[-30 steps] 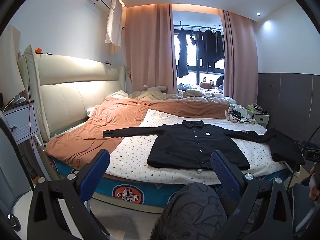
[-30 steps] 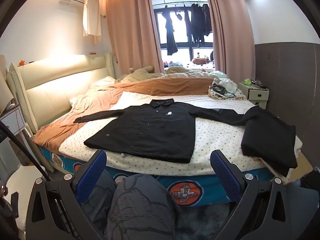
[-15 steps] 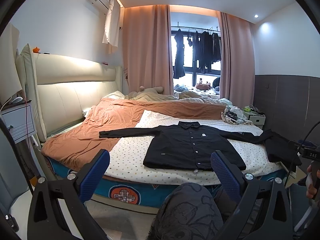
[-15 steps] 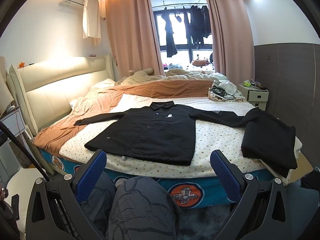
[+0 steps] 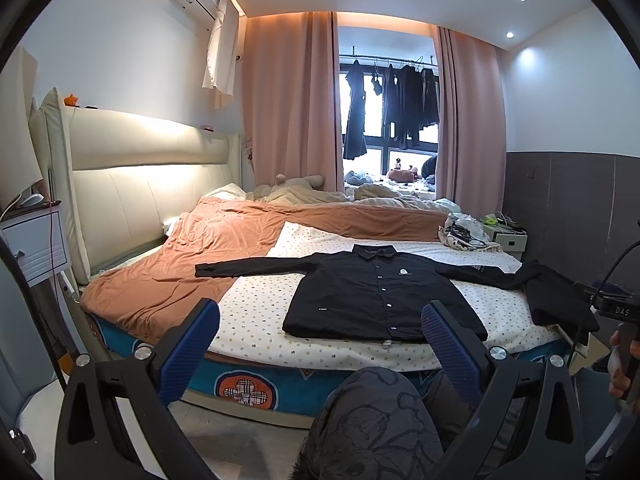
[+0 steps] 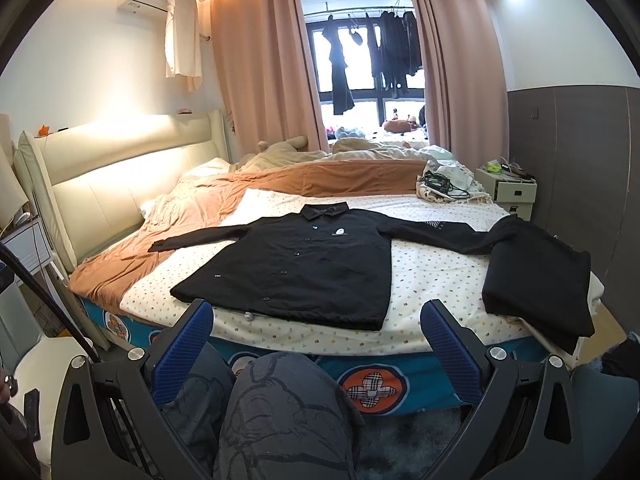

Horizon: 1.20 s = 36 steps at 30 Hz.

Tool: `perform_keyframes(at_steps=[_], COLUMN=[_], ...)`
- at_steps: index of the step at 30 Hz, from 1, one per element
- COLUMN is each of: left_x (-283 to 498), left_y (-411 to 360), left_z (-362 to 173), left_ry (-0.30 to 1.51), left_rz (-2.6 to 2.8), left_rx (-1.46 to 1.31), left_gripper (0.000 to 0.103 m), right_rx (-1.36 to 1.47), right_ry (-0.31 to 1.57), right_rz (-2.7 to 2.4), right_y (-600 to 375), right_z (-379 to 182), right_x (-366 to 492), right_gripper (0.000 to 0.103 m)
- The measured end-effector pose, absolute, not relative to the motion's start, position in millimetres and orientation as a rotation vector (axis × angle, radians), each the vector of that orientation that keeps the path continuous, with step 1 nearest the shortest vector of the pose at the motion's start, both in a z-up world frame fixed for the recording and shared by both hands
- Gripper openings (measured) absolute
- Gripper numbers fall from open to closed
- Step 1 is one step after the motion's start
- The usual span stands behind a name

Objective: Fold large clothes

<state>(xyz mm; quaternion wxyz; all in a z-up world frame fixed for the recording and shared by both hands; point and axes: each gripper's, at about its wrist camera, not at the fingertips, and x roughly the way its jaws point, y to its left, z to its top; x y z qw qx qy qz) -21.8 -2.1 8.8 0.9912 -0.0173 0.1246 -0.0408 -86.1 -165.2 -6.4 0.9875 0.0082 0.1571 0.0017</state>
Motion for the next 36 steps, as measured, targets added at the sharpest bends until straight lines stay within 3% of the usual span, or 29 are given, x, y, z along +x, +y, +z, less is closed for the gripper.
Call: perform_keyframes(at_steps=[36], left_x=[-43.8], left_y=[1.6], left_z=[13.7], left_ry=[0.237], left_rz=[-0.095], left_rx=[-0.039], left_gripper=[0.103], right_rx=[0.015], right_ry=[0.306], right_rz=[0.002], right_y=[-164.2], right_z=[-5.1], right_x=[-102.7], right_gripper=[0.103])
